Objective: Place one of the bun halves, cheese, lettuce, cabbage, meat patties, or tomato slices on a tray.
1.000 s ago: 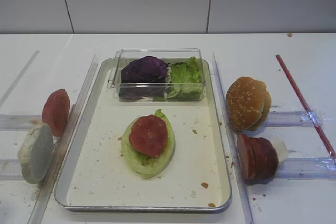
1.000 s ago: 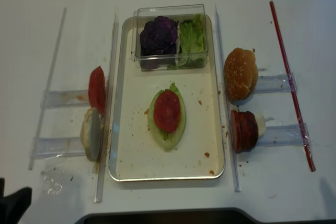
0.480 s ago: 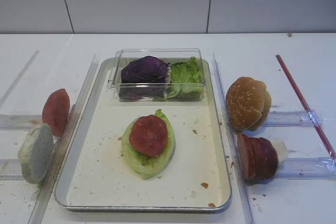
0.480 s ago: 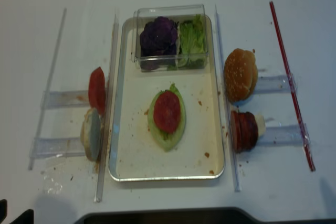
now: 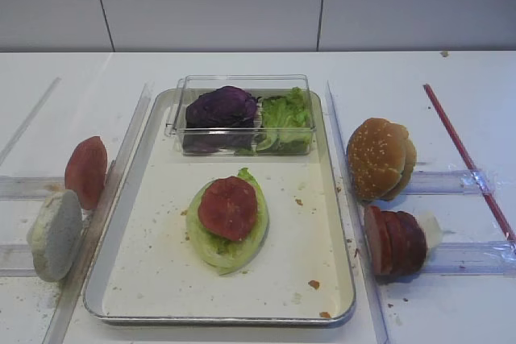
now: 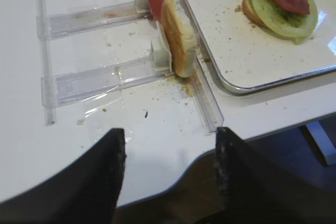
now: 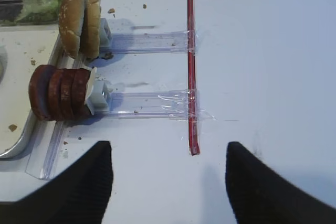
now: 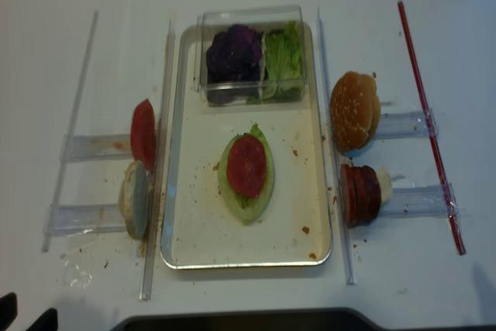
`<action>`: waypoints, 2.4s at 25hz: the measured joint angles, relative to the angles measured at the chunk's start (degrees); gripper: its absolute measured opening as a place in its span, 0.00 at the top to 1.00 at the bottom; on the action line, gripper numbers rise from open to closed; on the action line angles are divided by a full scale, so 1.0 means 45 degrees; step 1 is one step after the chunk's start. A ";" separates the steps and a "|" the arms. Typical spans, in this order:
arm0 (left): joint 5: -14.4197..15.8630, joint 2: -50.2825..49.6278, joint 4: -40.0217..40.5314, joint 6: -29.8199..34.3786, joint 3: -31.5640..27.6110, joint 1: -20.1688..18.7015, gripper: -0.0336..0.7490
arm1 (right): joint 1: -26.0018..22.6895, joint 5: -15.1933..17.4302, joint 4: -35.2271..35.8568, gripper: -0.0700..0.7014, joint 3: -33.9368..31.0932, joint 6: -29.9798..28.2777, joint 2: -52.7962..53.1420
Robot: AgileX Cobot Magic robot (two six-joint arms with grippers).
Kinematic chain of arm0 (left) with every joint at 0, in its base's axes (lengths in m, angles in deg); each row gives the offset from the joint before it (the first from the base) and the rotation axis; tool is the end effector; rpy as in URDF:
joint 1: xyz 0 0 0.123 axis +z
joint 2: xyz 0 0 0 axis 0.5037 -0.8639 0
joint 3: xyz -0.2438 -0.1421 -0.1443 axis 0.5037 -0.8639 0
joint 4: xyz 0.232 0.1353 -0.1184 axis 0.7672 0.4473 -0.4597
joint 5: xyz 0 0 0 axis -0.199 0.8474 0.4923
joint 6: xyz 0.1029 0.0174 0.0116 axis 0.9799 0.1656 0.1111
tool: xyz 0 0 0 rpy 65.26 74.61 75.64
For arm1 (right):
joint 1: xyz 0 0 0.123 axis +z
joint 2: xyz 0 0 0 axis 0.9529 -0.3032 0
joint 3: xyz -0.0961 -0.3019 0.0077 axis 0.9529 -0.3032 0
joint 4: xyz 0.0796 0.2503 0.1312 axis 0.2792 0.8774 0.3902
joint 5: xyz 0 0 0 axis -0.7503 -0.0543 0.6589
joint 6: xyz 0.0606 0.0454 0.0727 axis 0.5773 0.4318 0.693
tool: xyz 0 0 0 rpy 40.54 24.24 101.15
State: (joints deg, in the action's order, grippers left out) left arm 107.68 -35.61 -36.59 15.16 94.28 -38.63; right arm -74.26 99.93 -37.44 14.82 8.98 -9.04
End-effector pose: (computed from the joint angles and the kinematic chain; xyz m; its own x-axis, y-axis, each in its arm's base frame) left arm 0.0101 -0.0065 0.2745 -0.6021 0.0612 -0.7961 0.1667 0.9847 -0.0504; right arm 0.0220 0.0129 0.2775 -0.5766 0.0511 -0.8155 -0.0539 0.9935 0.1005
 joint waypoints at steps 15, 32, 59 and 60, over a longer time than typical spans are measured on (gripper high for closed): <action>-0.0153 0.0525 -0.0129 0.0111 -0.0083 0.0000 0.50 | 0.0000 -0.0030 -0.0026 0.30 0.0000 0.0000 0.0000; -0.0171 0.0525 -0.0086 -0.0046 -0.0083 0.0000 0.44 | 0.0000 -0.0030 -0.0026 0.30 0.0000 -0.0026 0.0000; -0.0171 0.0525 -0.0108 -0.0046 -0.0083 0.0000 0.46 | 0.0000 -0.0030 -0.0026 0.30 0.0000 -0.0026 0.0000; -0.0171 0.0525 -0.0108 -0.0046 -0.0083 0.0000 0.46 | 0.0000 -0.0030 -0.0026 0.30 0.0000 -0.0026 0.0000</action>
State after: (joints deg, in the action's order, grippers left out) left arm 106.91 -33.25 -37.07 14.95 93.91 -38.63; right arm -74.26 99.79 -37.56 14.82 8.86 -9.04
